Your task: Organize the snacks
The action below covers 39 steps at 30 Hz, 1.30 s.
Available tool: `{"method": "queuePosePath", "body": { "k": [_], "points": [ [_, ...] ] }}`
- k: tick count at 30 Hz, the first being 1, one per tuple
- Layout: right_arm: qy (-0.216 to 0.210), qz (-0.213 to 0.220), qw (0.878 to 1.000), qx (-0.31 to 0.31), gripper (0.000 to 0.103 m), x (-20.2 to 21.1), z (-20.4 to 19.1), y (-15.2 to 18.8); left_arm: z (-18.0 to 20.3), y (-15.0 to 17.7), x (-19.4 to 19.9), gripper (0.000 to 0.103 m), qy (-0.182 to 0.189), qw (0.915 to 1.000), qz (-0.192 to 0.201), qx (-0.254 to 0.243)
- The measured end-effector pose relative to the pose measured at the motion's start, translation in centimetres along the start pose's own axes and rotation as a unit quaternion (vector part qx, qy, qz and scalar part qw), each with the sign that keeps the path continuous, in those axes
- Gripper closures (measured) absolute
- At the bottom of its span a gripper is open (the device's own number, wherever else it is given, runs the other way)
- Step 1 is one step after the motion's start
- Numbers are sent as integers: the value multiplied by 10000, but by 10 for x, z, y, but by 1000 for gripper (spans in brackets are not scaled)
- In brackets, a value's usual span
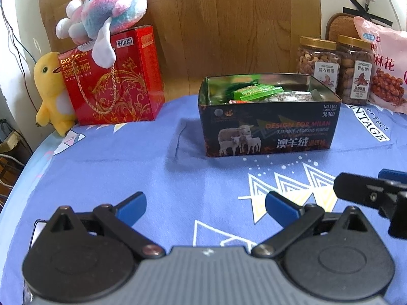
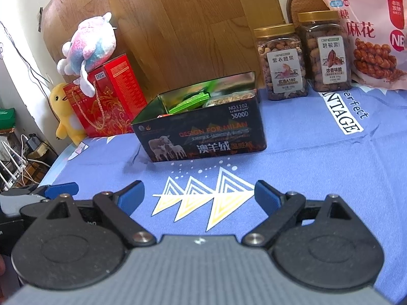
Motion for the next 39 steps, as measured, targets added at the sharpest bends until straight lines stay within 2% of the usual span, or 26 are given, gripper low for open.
{"method": "queuePosePath", "body": {
  "k": [6, 23, 39],
  "points": [
    [-21, -12, 10000, 37, 8, 0, -1, 0, 2, 3, -1, 0, 41, 9999, -127, -5],
    [14, 9, 10000, 8, 8, 2, 2, -2, 9, 4, 3, 0, 285, 9994, -179, 17],
    [113, -35, 9999, -1, 8, -1, 5, -1, 1, 5, -3, 0, 204, 9995, -195, 105]
  ]
}}
Point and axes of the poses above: each gripper's, at about its wrist camera, not at the fingertips, and x roughly against the way its jaws point, z to its right, y to its underside, the point moved 10 cm from there along -x, roughly the way its jaws point, and after that the axes turned 15 degrees about x, right-handed, at the moved point
